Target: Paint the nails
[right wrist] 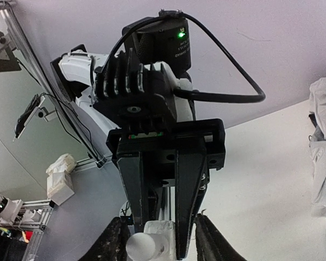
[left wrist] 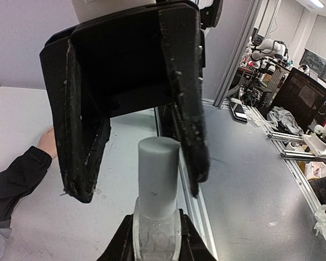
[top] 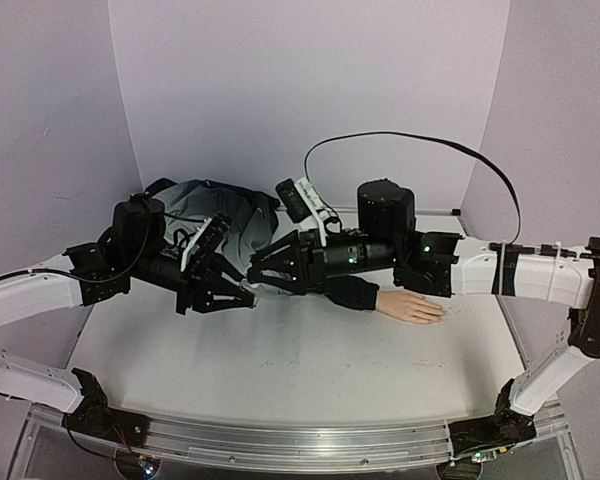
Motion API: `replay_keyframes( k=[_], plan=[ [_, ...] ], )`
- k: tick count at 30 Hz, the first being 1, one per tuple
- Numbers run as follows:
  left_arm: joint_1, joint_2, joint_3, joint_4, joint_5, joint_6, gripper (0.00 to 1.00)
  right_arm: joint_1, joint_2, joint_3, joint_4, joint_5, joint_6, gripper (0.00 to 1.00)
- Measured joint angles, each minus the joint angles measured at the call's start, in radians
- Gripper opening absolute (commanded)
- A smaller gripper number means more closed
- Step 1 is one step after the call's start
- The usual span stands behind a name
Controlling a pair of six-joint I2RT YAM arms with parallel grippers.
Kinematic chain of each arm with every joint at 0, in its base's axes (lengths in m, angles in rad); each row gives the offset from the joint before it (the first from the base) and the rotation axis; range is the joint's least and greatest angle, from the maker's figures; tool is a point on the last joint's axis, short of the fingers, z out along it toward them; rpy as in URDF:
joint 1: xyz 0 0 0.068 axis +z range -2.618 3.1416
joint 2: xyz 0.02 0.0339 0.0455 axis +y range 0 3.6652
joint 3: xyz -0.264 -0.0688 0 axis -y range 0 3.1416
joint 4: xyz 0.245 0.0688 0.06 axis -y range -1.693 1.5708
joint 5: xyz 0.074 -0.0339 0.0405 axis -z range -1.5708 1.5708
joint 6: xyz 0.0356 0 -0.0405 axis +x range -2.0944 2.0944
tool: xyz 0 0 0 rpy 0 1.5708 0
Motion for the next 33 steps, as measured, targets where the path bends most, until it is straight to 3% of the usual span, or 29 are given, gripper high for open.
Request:
replay_keyframes(
  k=[4,13,19,22,25,29,33],
  plan=[
    [0.0,0.0,0.0,0.001,0.011,0.0,0.0,0.0,0.014,0.027,0.007,-0.024,0.004,0.31],
    [0.0,0.0,0.0,0.002,0.006,0.0,0.0,0.0,0.052,0.059,0.029,-0.08,0.013,0.28],
    [0.0,0.0,0.0,-0.002,-0.01,-0.002,0.0,0.0,0.071,0.059,0.035,-0.091,0.021,0.02],
    [0.0,-0.006,0.0,-0.002,-0.041,-0.021,0.0,-0.002,0.072,0.059,0.037,-0.076,0.019,0.0],
    [-0.004,-0.026,0.0,-0.014,-0.116,-0.02,0.0,0.001,0.077,0.06,0.05,-0.035,0.027,0.0],
    [-0.005,-0.074,-0.007,-0.04,-0.314,-0.014,0.0,0.01,0.116,0.086,0.086,0.1,0.07,0.0],
    [-0.005,-0.118,-0.034,-0.07,-0.59,0.006,0.0,0.066,0.202,0.16,0.083,0.442,0.162,0.0]
  ],
)
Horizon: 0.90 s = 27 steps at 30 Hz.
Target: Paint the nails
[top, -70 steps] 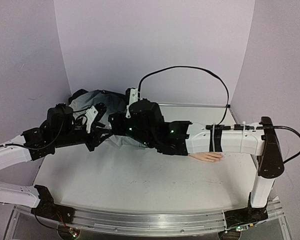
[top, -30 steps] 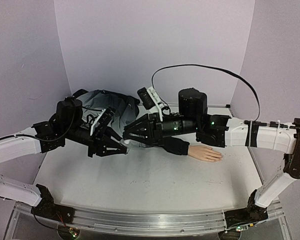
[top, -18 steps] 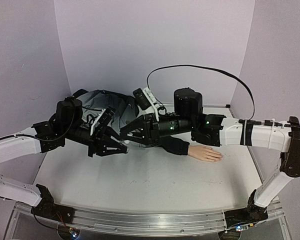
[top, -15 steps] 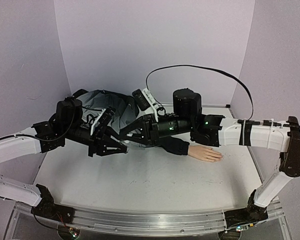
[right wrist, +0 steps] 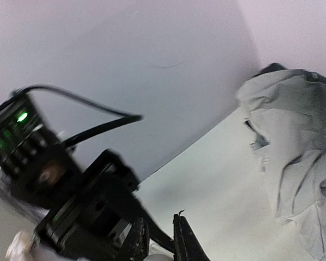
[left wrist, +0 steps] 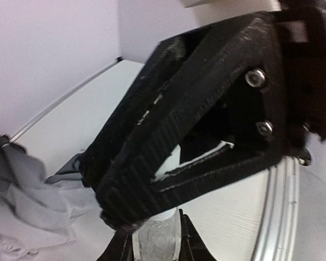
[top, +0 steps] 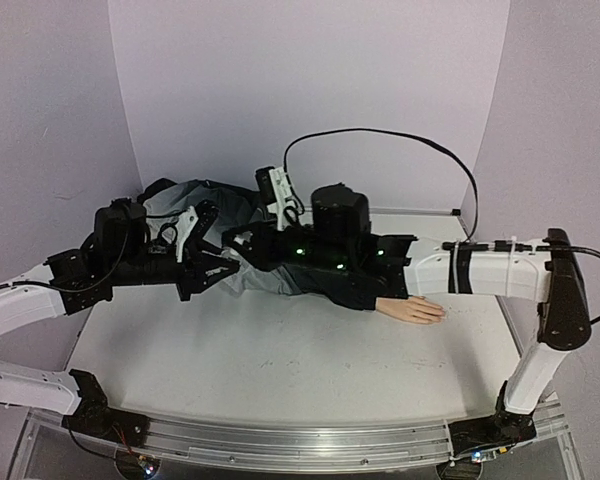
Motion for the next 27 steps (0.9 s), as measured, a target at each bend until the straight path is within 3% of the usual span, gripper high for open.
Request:
replay_keyframes(
  k=[4,8,10,12,16,22,27],
  plan=[
    [0.0,-0.034,-0.031,-0.048,-0.221,0.02,0.0,0.112,0.154,0.203,-0.132,0.462,0.16,0.0],
    [-0.017,-0.036,-0.034,-0.072,-0.267,0.037,0.0,0.161,0.182,0.235,-0.169,0.647,0.214,0.02],
    [-0.022,-0.037,-0.034,-0.06,-0.261,0.044,0.0,0.169,0.168,0.217,-0.15,0.674,0.206,0.21],
    [-0.032,-0.032,-0.034,-0.041,-0.235,0.054,0.0,0.169,0.123,0.157,-0.117,0.657,0.176,0.42],
    [0.0,-0.015,-0.033,0.017,-0.289,0.046,0.0,0.159,0.0,0.048,-0.131,0.5,0.08,0.69],
    [0.009,0.011,-0.032,0.024,-0.249,0.04,0.0,0.026,-0.202,-0.11,-0.128,0.204,-0.001,0.78],
    [0.01,0.027,-0.022,0.024,-0.05,0.026,0.0,-0.114,-0.297,-0.22,-0.118,-0.048,-0.066,0.8]
  ],
)
